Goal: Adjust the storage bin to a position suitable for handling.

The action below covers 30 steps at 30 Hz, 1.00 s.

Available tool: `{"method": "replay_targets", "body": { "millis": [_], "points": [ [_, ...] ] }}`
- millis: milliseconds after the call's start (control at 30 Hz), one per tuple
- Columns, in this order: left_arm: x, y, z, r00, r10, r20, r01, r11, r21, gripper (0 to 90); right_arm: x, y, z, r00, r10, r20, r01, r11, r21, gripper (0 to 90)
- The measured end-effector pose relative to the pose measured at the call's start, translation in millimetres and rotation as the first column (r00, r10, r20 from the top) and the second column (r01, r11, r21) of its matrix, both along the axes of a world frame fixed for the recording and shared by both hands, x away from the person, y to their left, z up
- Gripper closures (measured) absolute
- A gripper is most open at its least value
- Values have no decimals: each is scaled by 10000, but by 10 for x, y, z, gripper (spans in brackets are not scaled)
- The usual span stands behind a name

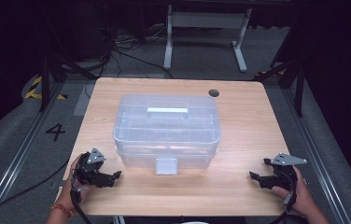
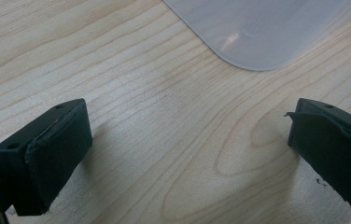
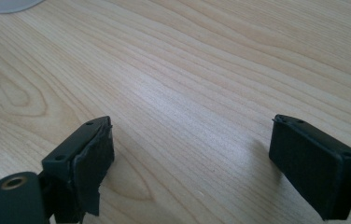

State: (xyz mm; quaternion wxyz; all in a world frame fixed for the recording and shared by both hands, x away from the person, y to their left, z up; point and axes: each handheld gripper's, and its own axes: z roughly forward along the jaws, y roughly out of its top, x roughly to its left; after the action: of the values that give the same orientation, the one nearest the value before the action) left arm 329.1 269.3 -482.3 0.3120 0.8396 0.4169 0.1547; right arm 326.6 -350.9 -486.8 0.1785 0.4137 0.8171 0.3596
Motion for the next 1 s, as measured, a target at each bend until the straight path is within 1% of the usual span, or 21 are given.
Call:
{"method": "replay_targets", "body": {
  "millis": [133, 200, 300, 367, 400, 433, 567, 633, 667, 700, 733, 767, 800, 900, 933, 967, 1000],
  "points": [
    [2, 2, 0, 10000, -23, 6, 23, 10000, 14, 1, 1, 1, -1, 10000, 1, -6, -1, 10000, 13, 137],
    [-5, -3, -1, 10000, 46, -70, -46, 10000, -53, 2, 9, 3, -2, 10000, 1, -2, -1, 10000, -1, 132],
    [-12, 1, -2, 9999, 104, -32, -104, 9999, -41, 2, 19, 10, -2, 10000, -56, -11, 56, 10000, -30, 121],
    [-18, 11, -1, 10000, 73, -29, -73, 10000, -36, 2, 33, 8, -3, 10000, 3, -37, -3, 10000, -32, 112],
    [-23, 15, -5, 9999, 86, -57, -86, 9999, -97, 2, 38, 6, -4, 10000, 57, -23, -57, 10000, -62, 111],
    [-20, 22, -3, 10000, 60, 10, -60, 10000, -29, 2, 38, 5, -3, 10000, 71, -25, -71, 9999, -74, 111],
    [-27, 30, -3, 10000, 74, -33, -74, 10000, -52, 2, 52, -10, 9, 9996, 269, -106, -271, 9995, -152, 111],
    [-32, 32, -3, 9999, 89, -55, -90, 9999, -74, 2, 57, 0, 28, 9989, 464, -18, -465, 9982, -386, 131],
    [-32, 34, -3, 9999, 88, -48, -89, 9999, -76, 2, 56, 14, 40, 9989, 445, 115, -439, 9978, -493, 172],
    [-32, 35, -3, 10000, 85, -48, -85, 9999, -73, 2, 54, 26, 51, 9990, 417, 188, -404, 9970, -654, 177],
    [-32, 35, -3, 10000, 84, -47, -84, 9999, -70, 1, 50, 37, 60, 9990, 388, 235, -370, 9967, -725, 204],
    [-32, 35, -3, 10000, 85, -48, -85, 9999, -71, 2, 43, 42, 69, 9987, 428, 279, -407, 9966, -715, 225],
    [-32, 35, -3, 9999, 86, -53, -86, 9999, -75, 2, 42, 43, 77, 9980, 518, 353, -492, 9963, -707, 228],
    [-29, 40, -4, 10000, 49, -14, -49, 10000, -58, 2, 46, 46, 113, 9973, 564, 476, -541, 9973, -494, 245],
    [-29, 40, -4, 10000, 44, -17, -45, 10000, -56, 2, 47, 45, 141, 9966, 566, 599, -544, 9978, -368, 260],
    [-31, 38, -5, 10000, 62, -37, -62, 9999, -88, 2, 46, 47, 164, 9953, 606, 759, -581, 9977, -341, 275],
    [-30, 39, -5, 10000, 70, -6, -70, 9999, -81, 1, 49, 51, 186, 9945, 671, 802, -649, 9975, -292, 276]
  ]
}}
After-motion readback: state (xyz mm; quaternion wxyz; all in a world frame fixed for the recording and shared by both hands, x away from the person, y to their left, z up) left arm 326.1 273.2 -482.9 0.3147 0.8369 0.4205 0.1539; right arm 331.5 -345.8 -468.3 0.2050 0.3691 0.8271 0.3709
